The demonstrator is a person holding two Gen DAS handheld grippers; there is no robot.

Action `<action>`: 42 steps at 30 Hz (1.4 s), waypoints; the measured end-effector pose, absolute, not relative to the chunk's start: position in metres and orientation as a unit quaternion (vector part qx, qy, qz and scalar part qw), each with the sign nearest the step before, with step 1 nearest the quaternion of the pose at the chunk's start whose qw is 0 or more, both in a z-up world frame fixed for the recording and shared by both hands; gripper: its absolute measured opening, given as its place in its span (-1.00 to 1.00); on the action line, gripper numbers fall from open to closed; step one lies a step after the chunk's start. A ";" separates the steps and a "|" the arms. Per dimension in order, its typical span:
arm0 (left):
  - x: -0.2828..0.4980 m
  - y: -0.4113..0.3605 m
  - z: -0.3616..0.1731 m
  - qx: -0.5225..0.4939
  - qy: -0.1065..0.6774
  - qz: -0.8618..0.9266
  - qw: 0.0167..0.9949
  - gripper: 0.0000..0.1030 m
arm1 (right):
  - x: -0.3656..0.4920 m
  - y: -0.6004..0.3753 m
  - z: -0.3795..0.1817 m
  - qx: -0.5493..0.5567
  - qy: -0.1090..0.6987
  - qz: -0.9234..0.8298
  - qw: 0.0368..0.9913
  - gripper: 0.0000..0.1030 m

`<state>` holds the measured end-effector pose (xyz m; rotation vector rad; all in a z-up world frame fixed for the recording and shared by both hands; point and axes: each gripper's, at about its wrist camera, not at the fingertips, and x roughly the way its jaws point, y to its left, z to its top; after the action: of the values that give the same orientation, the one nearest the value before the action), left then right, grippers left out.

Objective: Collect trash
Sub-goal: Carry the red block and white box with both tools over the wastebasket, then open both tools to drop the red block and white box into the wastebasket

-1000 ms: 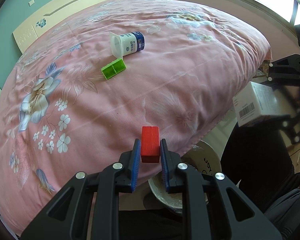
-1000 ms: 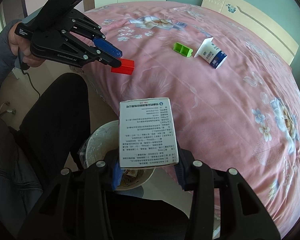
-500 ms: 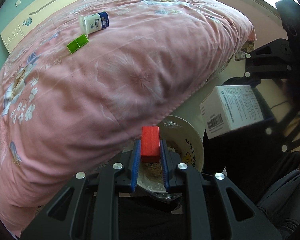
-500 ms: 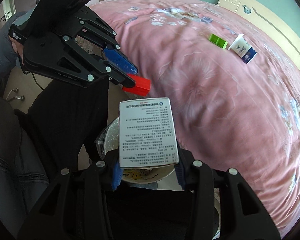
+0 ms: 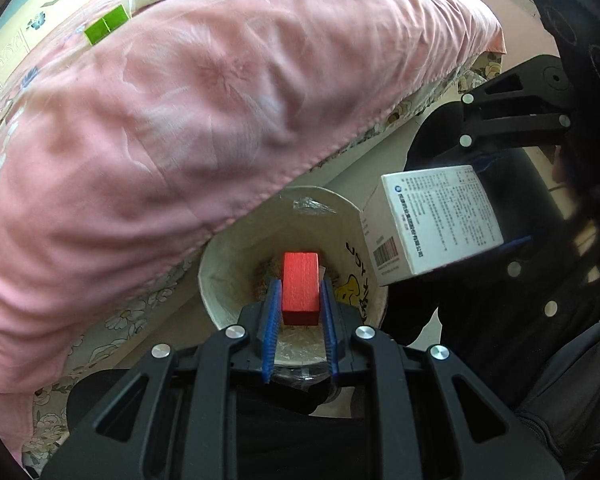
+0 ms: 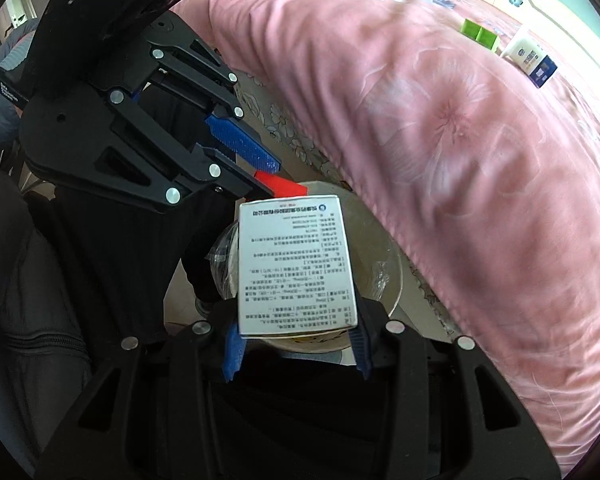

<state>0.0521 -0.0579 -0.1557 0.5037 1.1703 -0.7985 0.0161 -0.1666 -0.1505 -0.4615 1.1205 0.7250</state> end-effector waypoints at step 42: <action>0.085 -0.063 -0.279 0.208 0.629 -0.337 0.669 -0.57 | 0.088 -0.133 -0.245 -0.209 0.584 0.338 0.708 -0.12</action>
<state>0.0848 -0.0625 -0.2785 0.4697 1.4194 -0.7591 0.0882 -0.1331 -0.2455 -0.4639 1.2960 0.7497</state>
